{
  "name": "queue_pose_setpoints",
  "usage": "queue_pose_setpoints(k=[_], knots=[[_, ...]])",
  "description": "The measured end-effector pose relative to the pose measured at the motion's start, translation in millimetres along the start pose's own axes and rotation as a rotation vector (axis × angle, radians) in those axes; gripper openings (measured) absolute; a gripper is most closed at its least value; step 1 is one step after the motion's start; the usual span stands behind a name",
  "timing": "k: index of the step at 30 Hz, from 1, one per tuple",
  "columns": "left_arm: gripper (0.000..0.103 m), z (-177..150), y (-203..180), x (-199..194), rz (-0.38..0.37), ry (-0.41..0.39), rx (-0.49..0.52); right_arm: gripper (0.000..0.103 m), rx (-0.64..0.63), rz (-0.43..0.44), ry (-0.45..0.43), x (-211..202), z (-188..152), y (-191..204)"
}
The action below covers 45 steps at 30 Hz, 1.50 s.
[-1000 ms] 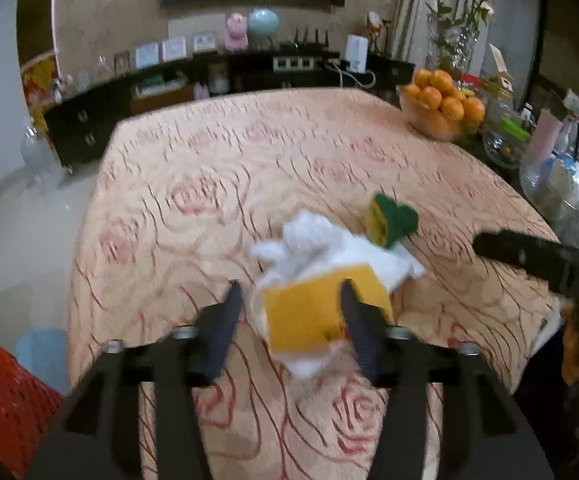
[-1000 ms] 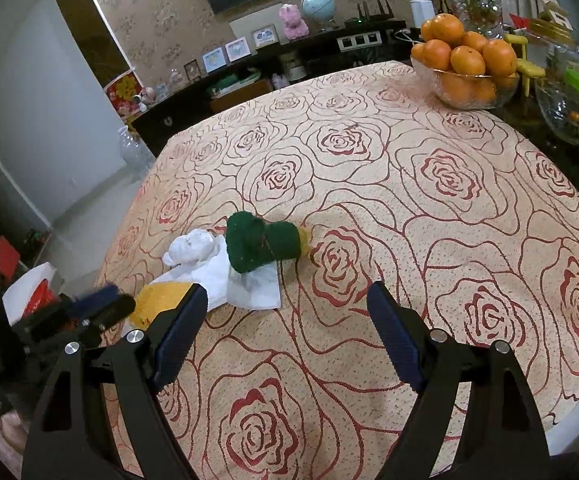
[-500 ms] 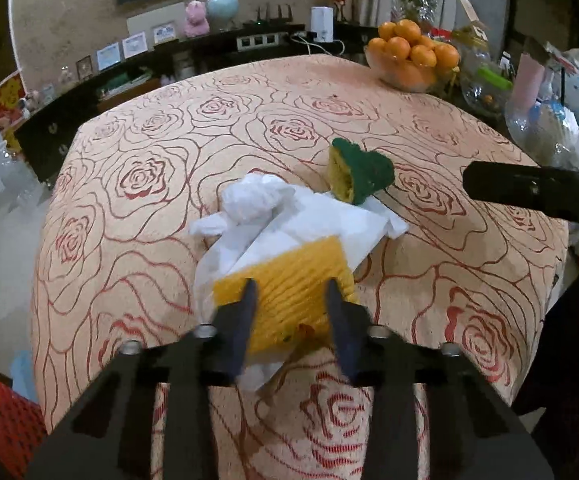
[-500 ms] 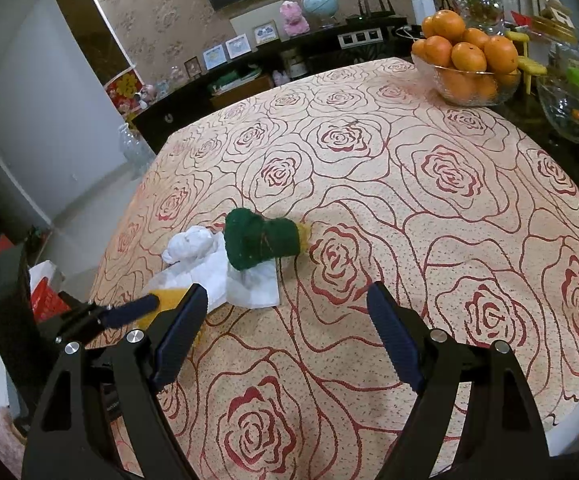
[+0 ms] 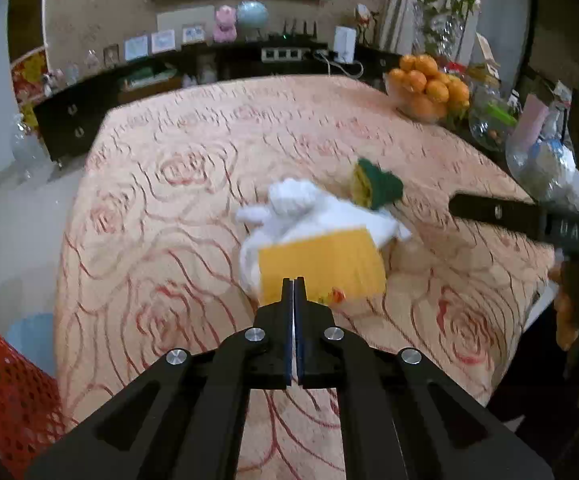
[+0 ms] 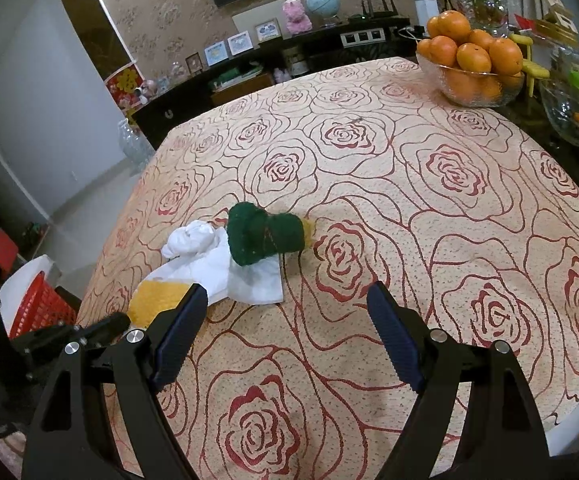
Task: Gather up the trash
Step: 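Lift the yellow foam net off the tissue with the left tool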
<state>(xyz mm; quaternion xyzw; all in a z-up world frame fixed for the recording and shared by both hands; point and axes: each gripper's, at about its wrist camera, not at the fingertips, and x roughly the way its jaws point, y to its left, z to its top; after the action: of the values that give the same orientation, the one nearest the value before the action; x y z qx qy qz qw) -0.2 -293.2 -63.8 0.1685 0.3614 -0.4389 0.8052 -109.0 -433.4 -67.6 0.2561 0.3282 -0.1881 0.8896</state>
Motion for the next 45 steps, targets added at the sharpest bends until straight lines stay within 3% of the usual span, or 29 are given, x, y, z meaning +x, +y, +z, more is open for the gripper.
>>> queue_pose_setpoints(k=[1, 2, 3, 5, 6, 7, 14, 16, 21, 26, 36, 45], knots=[[0.007, 3.7, 0.0, 0.5, 0.003, -0.004, 0.002, 0.079, -0.001, -0.001, 0.001, 0.5, 0.0, 0.1], [0.018, 7.6, -0.3, 1.4, 0.008, -0.008, 0.006, 0.079, -0.002, -0.003, 0.002, 1.3, -0.3, 0.2], [0.037, 12.6, -1.6, 3.4, 0.019, -0.017, 0.014, 0.079, -0.003, -0.003, 0.003, 1.8, -0.3, 0.6], [0.062, 17.8, -3.9, 5.8, 0.025, -0.028, 0.029, 0.079, -0.005, -0.004, 0.008, 3.2, -0.6, 0.5], [0.070, 21.5, -6.7, 9.9, 0.029, -0.024, 0.043, 0.079, -0.005, -0.004, 0.009, 3.8, -0.3, 0.6], [0.070, 23.5, -9.0, 13.6, 0.035, -0.020, 0.054, 0.079, -0.007, -0.004, 0.010, 4.1, -0.4, 0.5], [0.067, 14.0, -23.6, 40.3, -0.013, 0.060, 0.114, 0.079, -0.002, -0.002, 0.011, 3.7, -0.5, -0.8], [0.054, 5.1, -29.3, 43.1, -0.018, 0.076, 0.135, 0.079, 0.000, -0.001, 0.010, 3.2, -0.2, -1.5], [0.028, -4.7, -19.8, 31.4, -0.051, 0.061, 0.057, 0.079, 0.002, 0.000, 0.006, 2.0, -0.1, -2.4], [0.015, -13.0, -14.2, 18.6, -0.062, 0.059, 0.030, 0.079, -0.003, -0.002, 0.008, 2.5, -0.1, -1.2], [0.013, -14.3, 1.4, -34.5, -0.055, -0.030, -0.027, 0.079, -0.056, 0.024, -0.009, 5.1, -1.3, 11.4], [0.013, -13.7, 43.4, -88.9, 0.100, -0.164, -0.114, 0.079, -0.245, 0.088, -0.019, 16.1, -12.2, 60.5]])
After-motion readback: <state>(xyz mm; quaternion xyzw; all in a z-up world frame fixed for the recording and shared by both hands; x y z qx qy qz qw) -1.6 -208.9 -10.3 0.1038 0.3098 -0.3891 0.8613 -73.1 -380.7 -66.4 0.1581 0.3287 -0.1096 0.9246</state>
